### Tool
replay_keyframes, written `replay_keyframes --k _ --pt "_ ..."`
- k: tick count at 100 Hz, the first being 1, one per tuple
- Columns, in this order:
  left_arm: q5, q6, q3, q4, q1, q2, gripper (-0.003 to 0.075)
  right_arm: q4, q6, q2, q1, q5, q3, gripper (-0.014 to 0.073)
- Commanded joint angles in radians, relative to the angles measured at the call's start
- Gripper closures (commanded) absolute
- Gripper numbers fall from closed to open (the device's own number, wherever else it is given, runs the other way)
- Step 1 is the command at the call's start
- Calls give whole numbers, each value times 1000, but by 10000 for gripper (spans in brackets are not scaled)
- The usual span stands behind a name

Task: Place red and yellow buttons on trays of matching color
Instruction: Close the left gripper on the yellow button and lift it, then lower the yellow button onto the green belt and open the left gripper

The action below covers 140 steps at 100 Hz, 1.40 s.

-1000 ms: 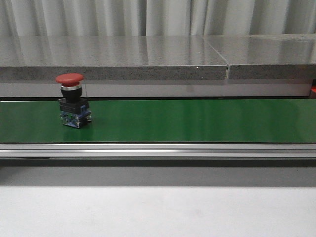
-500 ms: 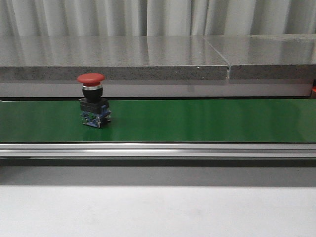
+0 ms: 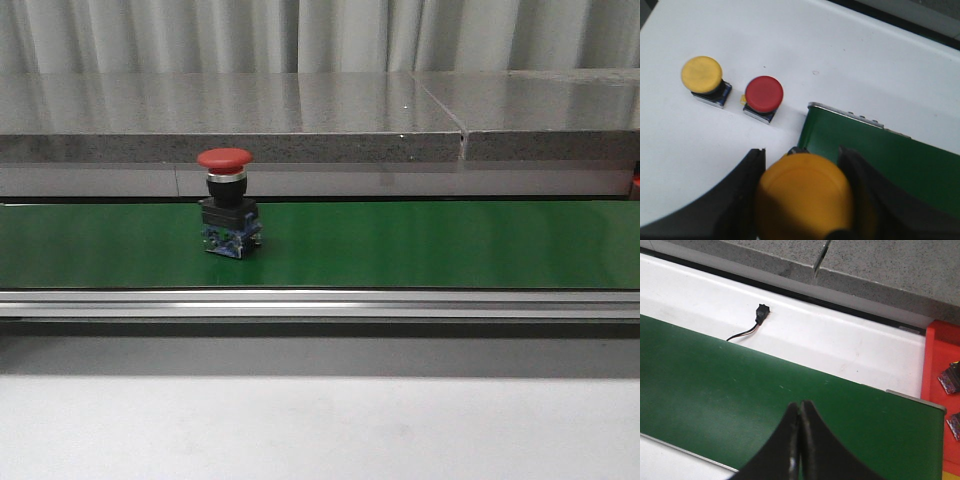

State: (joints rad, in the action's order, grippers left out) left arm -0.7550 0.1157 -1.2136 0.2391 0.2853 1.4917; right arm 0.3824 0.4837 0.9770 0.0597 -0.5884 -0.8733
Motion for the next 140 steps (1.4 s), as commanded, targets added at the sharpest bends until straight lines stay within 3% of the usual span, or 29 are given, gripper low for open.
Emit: replay_keyframes --k 1,60,140 --pt "38 -8 -6 8 -31 -45 739 12 9 -18 -2 56 -37 662" --pt "104 3 54 -86 -175 -45 739 12 9 -18 -2 56 -37 662" --pt "141 3 72 -102 -183 33 739 12 9 -18 -2 56 -37 662"
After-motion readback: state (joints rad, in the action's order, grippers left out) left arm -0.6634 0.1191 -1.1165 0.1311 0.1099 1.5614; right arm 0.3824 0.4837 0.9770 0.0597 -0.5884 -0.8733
